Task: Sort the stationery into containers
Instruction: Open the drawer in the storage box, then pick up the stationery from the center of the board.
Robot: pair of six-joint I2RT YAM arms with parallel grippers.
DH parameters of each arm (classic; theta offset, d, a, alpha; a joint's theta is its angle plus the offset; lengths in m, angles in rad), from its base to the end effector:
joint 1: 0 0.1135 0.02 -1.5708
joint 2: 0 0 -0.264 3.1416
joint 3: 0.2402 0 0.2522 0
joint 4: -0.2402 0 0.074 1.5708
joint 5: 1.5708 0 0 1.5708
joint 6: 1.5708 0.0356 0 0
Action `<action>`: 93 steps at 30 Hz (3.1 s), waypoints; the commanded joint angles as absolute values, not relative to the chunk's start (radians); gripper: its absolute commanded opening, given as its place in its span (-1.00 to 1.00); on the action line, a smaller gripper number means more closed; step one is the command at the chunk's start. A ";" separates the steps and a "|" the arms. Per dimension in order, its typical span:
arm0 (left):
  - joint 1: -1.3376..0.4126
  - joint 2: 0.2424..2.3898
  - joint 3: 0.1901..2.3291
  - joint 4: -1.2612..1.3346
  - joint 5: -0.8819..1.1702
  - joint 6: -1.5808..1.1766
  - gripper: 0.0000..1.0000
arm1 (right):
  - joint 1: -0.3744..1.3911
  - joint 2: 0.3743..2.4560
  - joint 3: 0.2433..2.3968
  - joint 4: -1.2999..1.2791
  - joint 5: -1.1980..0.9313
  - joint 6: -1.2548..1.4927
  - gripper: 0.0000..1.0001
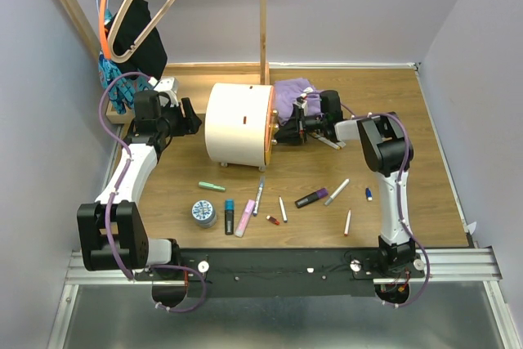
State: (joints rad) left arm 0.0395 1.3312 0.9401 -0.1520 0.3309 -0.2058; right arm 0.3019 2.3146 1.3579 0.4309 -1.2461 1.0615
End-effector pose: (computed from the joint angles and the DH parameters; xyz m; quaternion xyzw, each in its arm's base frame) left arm 0.2991 0.0002 0.2764 -0.0247 0.8624 -0.1832 0.4712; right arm 0.4318 0.1698 0.0993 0.0095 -0.7616 -0.6480 0.0039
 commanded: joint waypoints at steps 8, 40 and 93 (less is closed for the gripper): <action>0.034 1.335 0.945 -0.135 0.344 -0.184 0.45 | 0.325 2.358 1.354 0.549 -1.350 1.155 -0.19; 0.017 1.347 0.927 -0.064 0.344 -0.207 0.47 | 0.226 2.128 1.209 -0.032 -1.244 0.644 -0.61; 0.003 1.174 0.793 -0.009 0.322 -0.170 0.71 | 0.087 1.816 1.324 -0.517 -0.084 -0.233 -0.07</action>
State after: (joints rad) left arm 0.0086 1.2110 0.8078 -0.0315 0.3225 -0.1768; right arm 0.0902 1.7653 1.2850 -0.5381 -0.1299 -0.1604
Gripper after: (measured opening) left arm 0.856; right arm 0.467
